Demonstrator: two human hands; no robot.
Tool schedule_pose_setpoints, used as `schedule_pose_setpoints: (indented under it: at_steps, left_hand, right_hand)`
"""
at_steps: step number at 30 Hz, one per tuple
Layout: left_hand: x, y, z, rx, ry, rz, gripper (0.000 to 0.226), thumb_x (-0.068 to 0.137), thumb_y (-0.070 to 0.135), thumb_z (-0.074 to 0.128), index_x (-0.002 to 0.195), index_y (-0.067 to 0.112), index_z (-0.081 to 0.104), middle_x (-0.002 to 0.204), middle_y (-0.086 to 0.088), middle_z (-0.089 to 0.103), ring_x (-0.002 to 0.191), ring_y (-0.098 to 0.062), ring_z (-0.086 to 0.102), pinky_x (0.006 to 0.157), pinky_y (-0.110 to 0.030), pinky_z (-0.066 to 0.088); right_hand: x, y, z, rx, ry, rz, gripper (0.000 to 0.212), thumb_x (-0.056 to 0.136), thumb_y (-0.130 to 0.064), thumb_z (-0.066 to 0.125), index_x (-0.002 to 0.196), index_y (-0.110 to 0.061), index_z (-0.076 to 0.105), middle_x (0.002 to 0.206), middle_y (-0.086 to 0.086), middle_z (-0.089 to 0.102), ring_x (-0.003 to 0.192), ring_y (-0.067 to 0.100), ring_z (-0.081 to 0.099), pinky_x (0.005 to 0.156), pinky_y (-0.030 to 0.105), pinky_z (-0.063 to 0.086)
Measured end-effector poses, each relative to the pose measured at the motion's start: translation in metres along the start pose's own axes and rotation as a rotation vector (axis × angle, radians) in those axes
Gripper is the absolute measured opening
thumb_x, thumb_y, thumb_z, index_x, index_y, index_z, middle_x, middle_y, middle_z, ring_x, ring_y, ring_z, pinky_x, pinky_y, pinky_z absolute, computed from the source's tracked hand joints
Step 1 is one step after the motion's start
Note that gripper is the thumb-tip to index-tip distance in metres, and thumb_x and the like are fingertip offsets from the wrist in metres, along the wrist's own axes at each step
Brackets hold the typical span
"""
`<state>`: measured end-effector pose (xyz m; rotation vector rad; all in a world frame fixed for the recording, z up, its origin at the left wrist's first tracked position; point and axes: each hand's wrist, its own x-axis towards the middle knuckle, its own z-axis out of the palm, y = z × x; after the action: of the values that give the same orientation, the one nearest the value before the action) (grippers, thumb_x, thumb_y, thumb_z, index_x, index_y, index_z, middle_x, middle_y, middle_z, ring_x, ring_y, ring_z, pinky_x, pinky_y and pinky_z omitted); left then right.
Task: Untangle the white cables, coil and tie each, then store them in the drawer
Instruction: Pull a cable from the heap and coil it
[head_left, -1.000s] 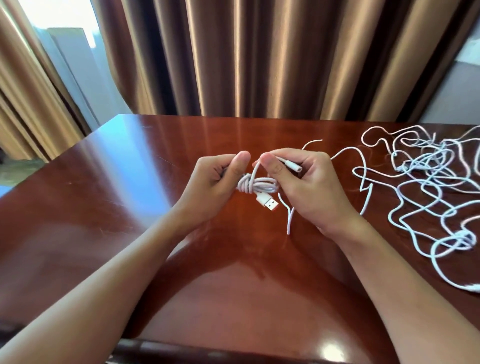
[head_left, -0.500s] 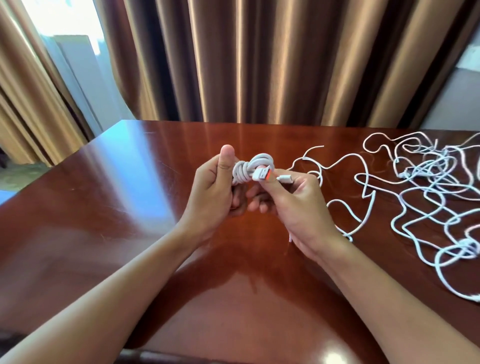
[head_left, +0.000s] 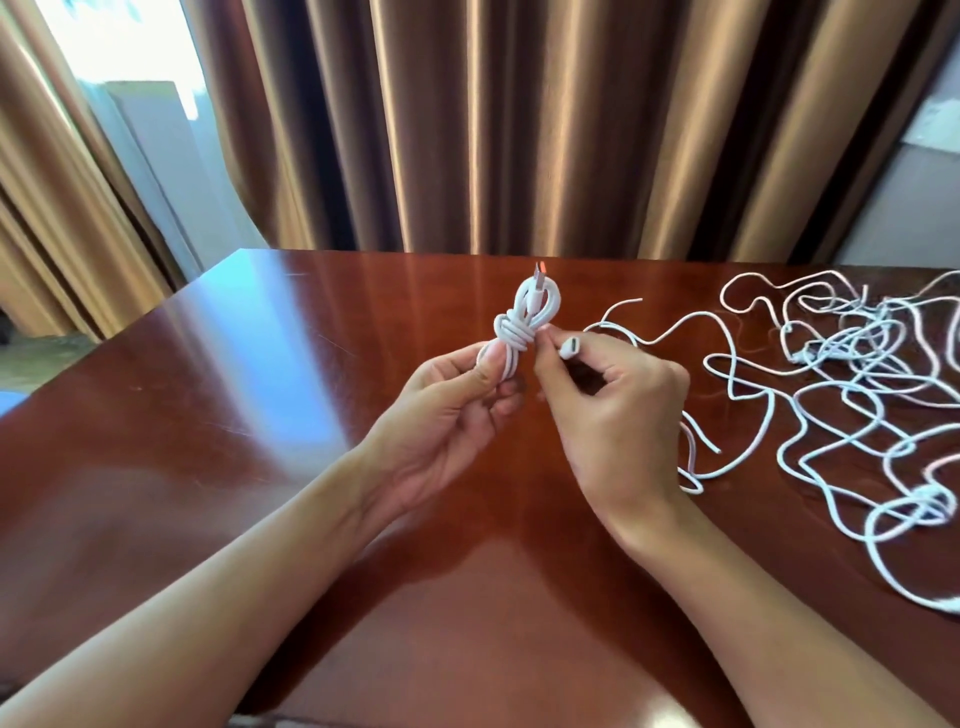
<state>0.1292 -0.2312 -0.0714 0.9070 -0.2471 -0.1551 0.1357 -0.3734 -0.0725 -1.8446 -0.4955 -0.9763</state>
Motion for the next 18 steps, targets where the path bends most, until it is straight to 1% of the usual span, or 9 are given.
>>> schedule_pose_setpoints:
  at_steps: [3, 4, 6, 8, 10, 13, 14, 16, 18]
  left_hand:
    - [0.0022, -0.0008, 0.0031, -0.055, 0.123, -0.001, 0.027, 0.086, 0.01, 0.056, 0.106, -0.008, 0.061, 0.083, -0.003, 0.06, 0.062, -0.004, 0.047, 0.057, -0.015, 0.042]
    - [0.0027, -0.0006, 0.0036, -0.061, 0.156, -0.005, 0.027, 0.085, 0.01, 0.056, 0.105, -0.008, 0.062, 0.082, -0.003, 0.062, 0.061, -0.004, 0.047, 0.056, -0.015, 0.041]
    - [0.0036, 0.0015, 0.0028, -0.069, 0.207, -0.006, 0.024, 0.084, 0.01, 0.056, 0.101, -0.006, 0.063, 0.077, -0.001, 0.063, 0.057, -0.004, 0.046, 0.054, -0.015, 0.04]
    - [0.005, 0.0039, 0.0009, -0.065, 0.264, 0.003, 0.024, 0.083, 0.01, 0.057, 0.1, -0.006, 0.063, 0.076, -0.002, 0.061, 0.054, -0.004, 0.044, 0.051, -0.015, 0.04]
    - [0.0063, 0.004, -0.0018, -0.058, 0.306, 0.002, 0.022, 0.086, 0.009, 0.057, 0.1, -0.007, 0.064, 0.078, -0.003, 0.06, 0.053, -0.004, 0.045, 0.051, -0.014, 0.042]
    - [0.0055, 0.0036, -0.0037, -0.009, 0.326, -0.002, 0.021, 0.091, 0.008, 0.056, 0.101, -0.008, 0.064, 0.076, -0.002, 0.061, 0.055, -0.004, 0.046, 0.053, -0.014, 0.044]
    - [0.0053, 0.0035, -0.0036, 0.009, 0.323, -0.003, 0.02, 0.091, 0.008, 0.056, 0.1, -0.007, 0.065, 0.075, -0.001, 0.061, 0.056, -0.004, 0.046, 0.053, -0.014, 0.044]
    - [0.0051, 0.0028, -0.0022, 0.019, 0.311, -0.027, 0.019, 0.094, 0.008, 0.055, 0.094, -0.005, 0.07, 0.073, -0.001, 0.061, 0.057, -0.004, 0.048, 0.052, -0.014, 0.045]
    - [0.0047, 0.0021, 0.0001, 0.014, 0.282, -0.058, 0.031, 0.099, 0.007, 0.051, 0.084, 0.001, 0.077, 0.074, -0.001, 0.062, 0.058, -0.004, 0.05, 0.052, -0.014, 0.046]
  right_hand:
    - [0.0004, 0.0013, 0.0021, -0.121, -0.072, -0.103, 0.021, 0.095, -0.007, 0.069, 0.074, -0.004, 0.071, 0.062, -0.002, 0.06, 0.056, 0.01, 0.044, 0.056, 0.011, 0.033]
    - [0.0, 0.0015, 0.0031, -0.15, -0.11, -0.119, 0.018, 0.094, -0.007, 0.069, 0.076, -0.005, 0.071, 0.063, -0.004, 0.057, 0.057, 0.008, 0.04, 0.057, 0.011, 0.031]
    - [-0.0012, 0.0025, 0.0044, -0.19, -0.169, -0.171, 0.014, 0.094, -0.007, 0.066, 0.082, -0.005, 0.072, 0.064, -0.003, 0.056, 0.054, 0.01, 0.042, 0.056, 0.018, 0.034]
    - [-0.0013, 0.0025, 0.0061, -0.239, -0.211, -0.231, 0.014, 0.093, -0.01, 0.062, 0.089, -0.004, 0.073, 0.067, 0.003, 0.062, 0.055, 0.02, 0.056, 0.058, 0.027, 0.04]
    - [-0.002, 0.0018, 0.0072, -0.302, -0.251, -0.269, 0.018, 0.092, -0.012, 0.059, 0.093, -0.002, 0.074, 0.07, 0.006, 0.065, 0.059, 0.027, 0.063, 0.058, 0.034, 0.045]
    - [-0.0026, 0.0046, 0.004, -0.288, -0.257, -0.252, 0.018, 0.096, -0.013, 0.058, 0.092, -0.003, 0.073, 0.075, 0.006, 0.069, 0.064, 0.026, 0.066, 0.06, 0.039, 0.051]
    - [-0.0024, 0.0052, 0.0024, -0.244, -0.238, -0.223, 0.015, 0.097, -0.011, 0.061, 0.092, -0.004, 0.073, 0.076, 0.005, 0.07, 0.064, 0.024, 0.066, 0.061, 0.038, 0.051]
    - [-0.0011, 0.0049, -0.0001, -0.14, -0.194, -0.177, 0.009, 0.096, -0.009, 0.069, 0.09, -0.004, 0.074, 0.078, 0.004, 0.07, 0.065, 0.016, 0.064, 0.064, 0.029, 0.05]
    - [0.0006, 0.0045, 0.0003, -0.065, -0.194, -0.181, 0.005, 0.094, -0.008, 0.072, 0.092, -0.005, 0.075, 0.082, 0.003, 0.072, 0.071, 0.01, 0.063, 0.07, 0.018, 0.049]
